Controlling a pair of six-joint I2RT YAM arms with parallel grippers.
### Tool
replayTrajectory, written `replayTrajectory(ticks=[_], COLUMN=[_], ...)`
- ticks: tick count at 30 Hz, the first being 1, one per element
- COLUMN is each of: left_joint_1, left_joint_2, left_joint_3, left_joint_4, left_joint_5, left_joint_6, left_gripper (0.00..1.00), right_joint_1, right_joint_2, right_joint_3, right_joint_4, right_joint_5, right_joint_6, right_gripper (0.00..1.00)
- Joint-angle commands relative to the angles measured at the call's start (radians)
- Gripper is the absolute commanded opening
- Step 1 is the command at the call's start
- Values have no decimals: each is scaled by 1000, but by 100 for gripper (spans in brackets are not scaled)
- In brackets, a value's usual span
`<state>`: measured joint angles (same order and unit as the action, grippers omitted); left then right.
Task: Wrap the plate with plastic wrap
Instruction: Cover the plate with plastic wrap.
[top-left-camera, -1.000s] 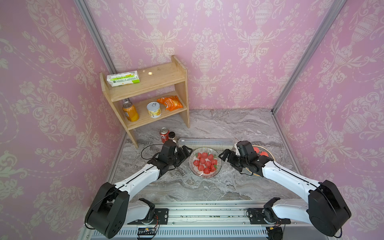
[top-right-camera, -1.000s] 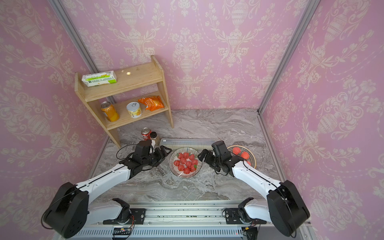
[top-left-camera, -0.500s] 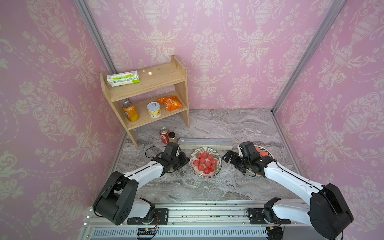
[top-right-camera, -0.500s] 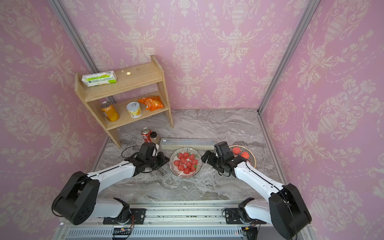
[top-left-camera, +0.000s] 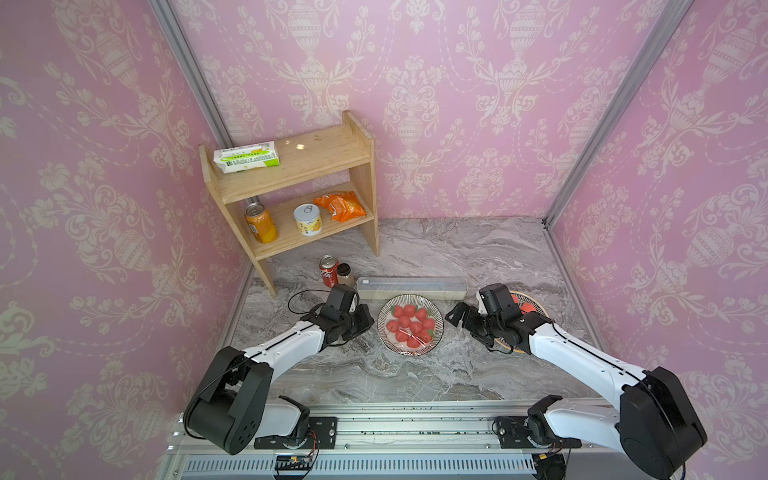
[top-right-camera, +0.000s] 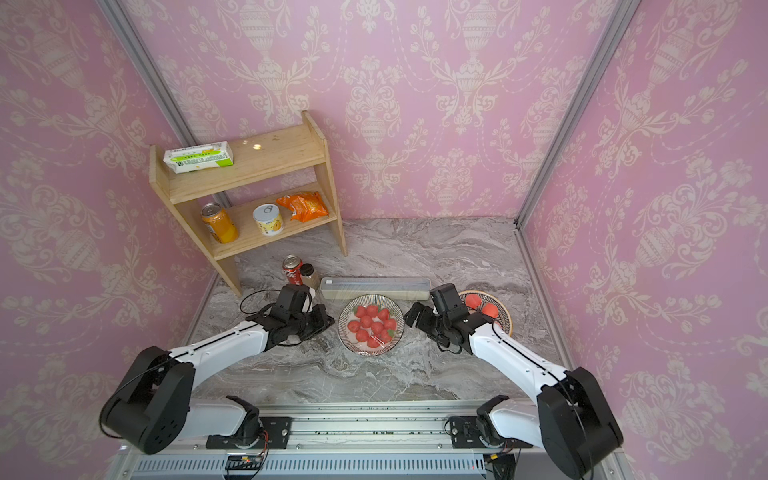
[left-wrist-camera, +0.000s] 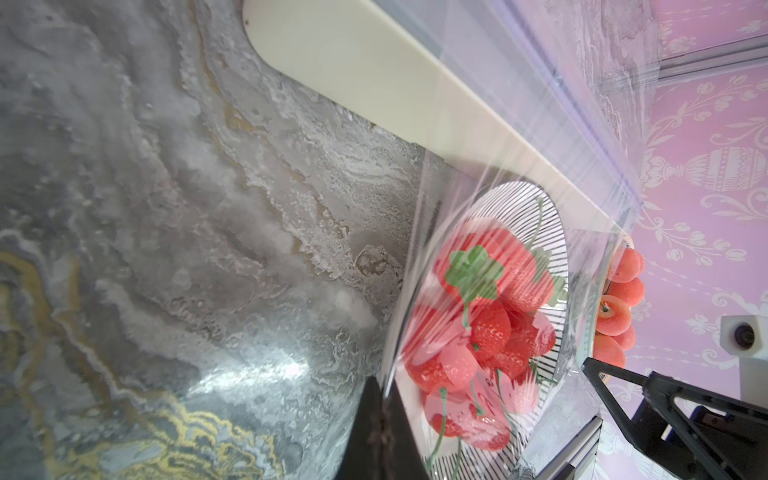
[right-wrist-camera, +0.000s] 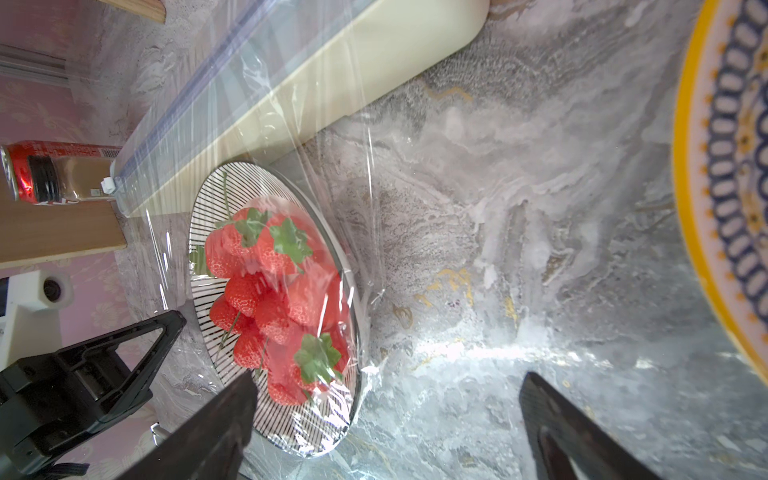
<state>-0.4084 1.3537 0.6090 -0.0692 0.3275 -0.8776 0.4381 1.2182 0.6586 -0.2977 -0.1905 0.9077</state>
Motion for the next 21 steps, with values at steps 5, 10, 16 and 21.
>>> replayTrajectory(ticks=[5,10,16,21], left_joint_1=[18,27,34,32], left_joint_2=[42,55,-67,-151], left_joint_3=[-18,-24,23,95], left_joint_4=[12,-4,-182,-254], left_joint_5=[-31,-53,-166,-127], left_joint_6=[28,42,115,132], left_gripper=[0,12,44,56], right_joint_1=[-9,-9,-10,-12], right_joint_2=[6,-1,-20,-26], right_joint_3=[-5,-6,-1,12], right_joint_4=[-14,-22,-50,-49], right_joint_5=[8,14,34,19], right_joint_6=[-29,-28,-39,-58], right_gripper=[100,100,100,100])
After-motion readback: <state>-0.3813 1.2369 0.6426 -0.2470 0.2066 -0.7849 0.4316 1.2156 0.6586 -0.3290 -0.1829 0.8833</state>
